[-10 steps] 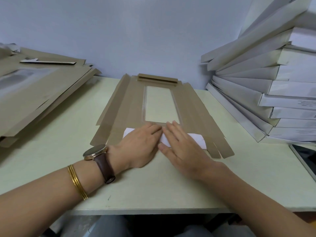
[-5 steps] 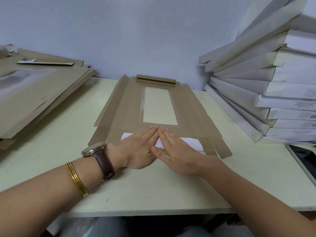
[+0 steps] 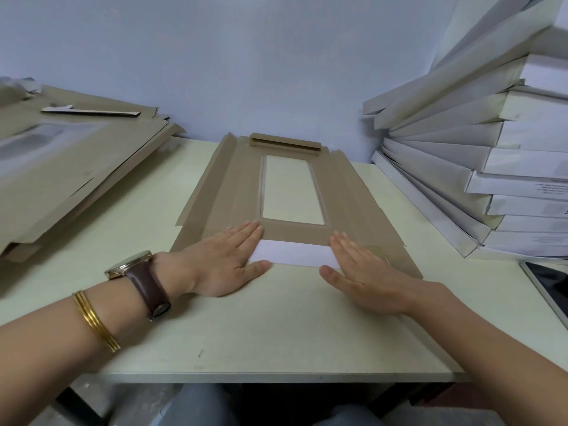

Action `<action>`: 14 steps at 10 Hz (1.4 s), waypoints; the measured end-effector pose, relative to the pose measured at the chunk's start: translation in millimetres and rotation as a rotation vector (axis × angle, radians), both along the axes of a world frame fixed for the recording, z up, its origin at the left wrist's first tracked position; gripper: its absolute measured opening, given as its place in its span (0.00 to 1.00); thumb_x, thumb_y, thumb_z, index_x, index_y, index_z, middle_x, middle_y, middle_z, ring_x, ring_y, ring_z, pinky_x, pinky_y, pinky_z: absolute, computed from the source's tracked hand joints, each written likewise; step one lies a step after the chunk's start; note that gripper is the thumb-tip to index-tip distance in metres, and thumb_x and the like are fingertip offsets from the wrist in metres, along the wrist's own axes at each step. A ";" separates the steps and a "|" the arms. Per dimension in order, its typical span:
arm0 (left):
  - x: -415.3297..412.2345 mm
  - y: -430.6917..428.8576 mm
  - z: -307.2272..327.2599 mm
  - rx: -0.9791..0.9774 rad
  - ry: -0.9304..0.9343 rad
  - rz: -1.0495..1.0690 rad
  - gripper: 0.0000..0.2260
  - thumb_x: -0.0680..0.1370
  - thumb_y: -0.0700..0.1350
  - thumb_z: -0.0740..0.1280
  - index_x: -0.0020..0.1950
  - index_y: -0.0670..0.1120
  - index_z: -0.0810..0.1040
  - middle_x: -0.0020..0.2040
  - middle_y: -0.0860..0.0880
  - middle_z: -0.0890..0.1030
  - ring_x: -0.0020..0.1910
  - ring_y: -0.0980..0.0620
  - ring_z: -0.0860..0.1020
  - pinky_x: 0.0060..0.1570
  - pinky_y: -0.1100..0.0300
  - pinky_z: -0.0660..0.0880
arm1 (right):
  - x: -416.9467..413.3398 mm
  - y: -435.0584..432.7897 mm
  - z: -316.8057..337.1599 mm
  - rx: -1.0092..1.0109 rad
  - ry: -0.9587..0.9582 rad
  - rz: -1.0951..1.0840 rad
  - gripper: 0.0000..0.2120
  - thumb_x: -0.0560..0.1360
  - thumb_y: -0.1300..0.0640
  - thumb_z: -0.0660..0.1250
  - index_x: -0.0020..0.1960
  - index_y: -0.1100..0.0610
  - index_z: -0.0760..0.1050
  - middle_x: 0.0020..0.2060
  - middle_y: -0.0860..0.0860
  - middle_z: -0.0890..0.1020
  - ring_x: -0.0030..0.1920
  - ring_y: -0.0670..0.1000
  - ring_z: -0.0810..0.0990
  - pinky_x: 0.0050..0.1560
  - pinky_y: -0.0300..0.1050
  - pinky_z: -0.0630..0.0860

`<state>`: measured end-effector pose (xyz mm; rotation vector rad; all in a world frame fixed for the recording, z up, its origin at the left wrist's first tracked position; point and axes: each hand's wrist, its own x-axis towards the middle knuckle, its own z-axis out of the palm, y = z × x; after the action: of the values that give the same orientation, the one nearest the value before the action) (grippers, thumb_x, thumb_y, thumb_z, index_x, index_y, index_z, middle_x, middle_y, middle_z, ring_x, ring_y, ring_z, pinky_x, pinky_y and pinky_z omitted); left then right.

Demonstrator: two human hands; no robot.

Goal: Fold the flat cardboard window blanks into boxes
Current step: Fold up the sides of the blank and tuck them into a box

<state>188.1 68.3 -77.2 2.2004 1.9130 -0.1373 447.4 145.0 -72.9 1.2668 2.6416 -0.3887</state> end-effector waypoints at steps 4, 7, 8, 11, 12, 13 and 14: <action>-11.9 -1.2 -4.4 0.015 0.037 0.018 0.36 0.77 0.66 0.40 0.77 0.47 0.34 0.78 0.52 0.35 0.76 0.58 0.34 0.74 0.62 0.36 | 15.6 3.0 -0.7 0.049 -0.037 -0.025 0.49 0.66 0.26 0.33 0.78 0.55 0.33 0.77 0.47 0.35 0.75 0.41 0.33 0.74 0.41 0.36; -20.2 -12.2 0.0 0.029 0.063 0.081 0.42 0.70 0.70 0.35 0.78 0.46 0.35 0.78 0.51 0.36 0.76 0.58 0.35 0.72 0.64 0.34 | 30.1 2.3 -1.0 0.097 -0.048 -0.072 0.51 0.65 0.25 0.32 0.78 0.56 0.36 0.78 0.48 0.37 0.76 0.43 0.35 0.76 0.42 0.38; -26.4 -15.8 -0.8 0.053 0.056 0.107 0.44 0.68 0.71 0.34 0.78 0.46 0.36 0.78 0.52 0.37 0.76 0.57 0.35 0.73 0.62 0.36 | 34.5 2.8 -1.6 0.124 -0.048 -0.086 0.51 0.66 0.25 0.32 0.78 0.57 0.36 0.78 0.49 0.38 0.76 0.43 0.36 0.76 0.42 0.39; -24.8 -15.9 10.1 0.375 -0.119 0.178 0.21 0.81 0.57 0.48 0.51 0.44 0.73 0.52 0.49 0.72 0.61 0.50 0.68 0.63 0.57 0.64 | 29.7 3.7 3.6 0.183 0.172 -0.176 0.31 0.77 0.35 0.41 0.60 0.57 0.69 0.61 0.42 0.71 0.65 0.51 0.68 0.64 0.44 0.66; -19.4 -12.1 15.2 0.511 -0.120 0.211 0.18 0.80 0.48 0.60 0.68 0.42 0.67 0.67 0.45 0.68 0.66 0.44 0.65 0.63 0.56 0.64 | 24.0 5.3 3.5 0.330 0.138 -0.153 0.16 0.82 0.44 0.47 0.44 0.54 0.62 0.45 0.46 0.67 0.48 0.48 0.67 0.47 0.46 0.68; -11.8 -14.1 19.5 0.634 -0.146 0.068 0.22 0.72 0.34 0.65 0.66 0.38 0.70 0.63 0.42 0.70 0.60 0.40 0.69 0.56 0.52 0.69 | 20.7 6.8 1.3 0.423 0.174 -0.184 0.12 0.81 0.48 0.53 0.47 0.56 0.66 0.47 0.49 0.69 0.51 0.52 0.70 0.46 0.46 0.68; -6.7 -14.4 18.5 0.630 -0.121 -0.114 0.13 0.72 0.34 0.65 0.56 0.40 0.76 0.55 0.45 0.75 0.52 0.44 0.72 0.48 0.52 0.73 | 20.3 3.7 -0.3 0.446 0.243 -0.176 0.23 0.80 0.49 0.58 0.72 0.58 0.62 0.68 0.54 0.67 0.68 0.56 0.66 0.60 0.50 0.70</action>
<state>181.4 53.9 -58.6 2.6141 1.9458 0.6527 467.7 148.7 -73.2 1.6842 2.9384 0.0362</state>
